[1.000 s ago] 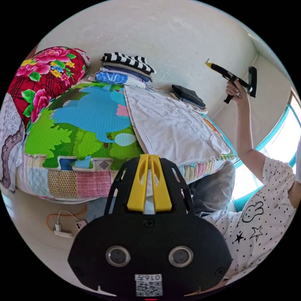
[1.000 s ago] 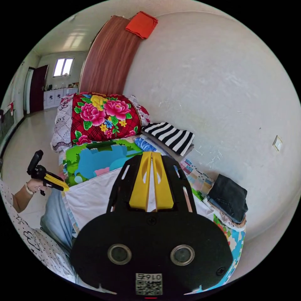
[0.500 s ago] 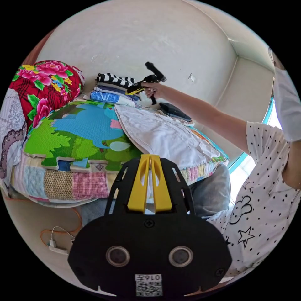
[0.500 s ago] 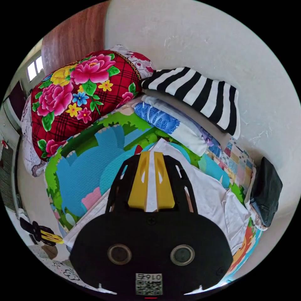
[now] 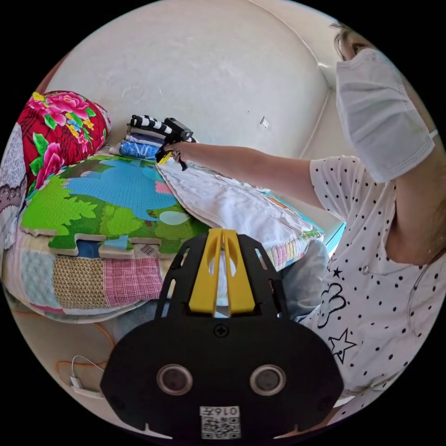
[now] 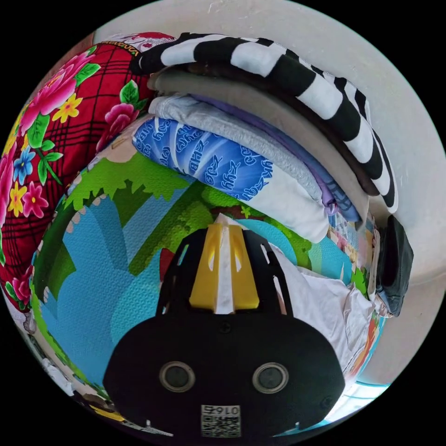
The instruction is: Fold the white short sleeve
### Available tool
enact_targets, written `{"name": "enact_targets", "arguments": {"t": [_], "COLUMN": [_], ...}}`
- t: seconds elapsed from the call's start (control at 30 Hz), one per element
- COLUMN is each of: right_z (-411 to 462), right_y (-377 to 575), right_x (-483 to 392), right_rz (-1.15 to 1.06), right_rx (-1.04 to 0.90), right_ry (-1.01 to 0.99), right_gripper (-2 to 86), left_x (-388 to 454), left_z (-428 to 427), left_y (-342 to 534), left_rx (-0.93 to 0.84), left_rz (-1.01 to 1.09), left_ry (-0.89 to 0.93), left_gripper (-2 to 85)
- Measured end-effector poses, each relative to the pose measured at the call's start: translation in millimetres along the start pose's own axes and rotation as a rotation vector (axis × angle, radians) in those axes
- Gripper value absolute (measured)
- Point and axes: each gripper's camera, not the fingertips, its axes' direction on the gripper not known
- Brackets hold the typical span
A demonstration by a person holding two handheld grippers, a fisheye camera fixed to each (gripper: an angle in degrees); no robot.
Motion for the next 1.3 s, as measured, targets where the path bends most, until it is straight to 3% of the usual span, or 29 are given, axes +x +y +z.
{"name": "enact_targets", "arguments": {"t": [0.23,0.6,0.87,1.1,1.3], "right_z": [13.0,79.8,66.2,31.8,32.4], "right_y": [-7.9,-8.2,19.7,65.3,91.3], "right_x": [-17.1,0.0,-15.4,-36.6,-40.3], "right_rz": [-0.029,0.178,0.058,-0.132,-0.183], "right_rx": [0.037,0.044,0.192,0.235,0.179], "right_ry": [0.026,-0.212,-0.183,-0.108,-0.096], "right_gripper": [-0.5,-0.5,1.2,2.3,3.6], "left_x": [6.4,-5.3,-27.0,-32.2,-29.9], "left_z": [-14.7,-22.8,-48.6,-27.1,-3.7], "left_y": [-12.9,-24.8,-33.3,-53.1,-64.6], "left_rx": [0.01,-0.001,0.04,-0.061,-0.086], "left_rz": [-0.002,-0.096,-0.229,-0.259,-0.276], "left_ry": [-0.025,-0.086,-0.086,-0.028,-0.002], "left_gripper": [-1.0,-0.8,3.7,8.2,4.4]}}
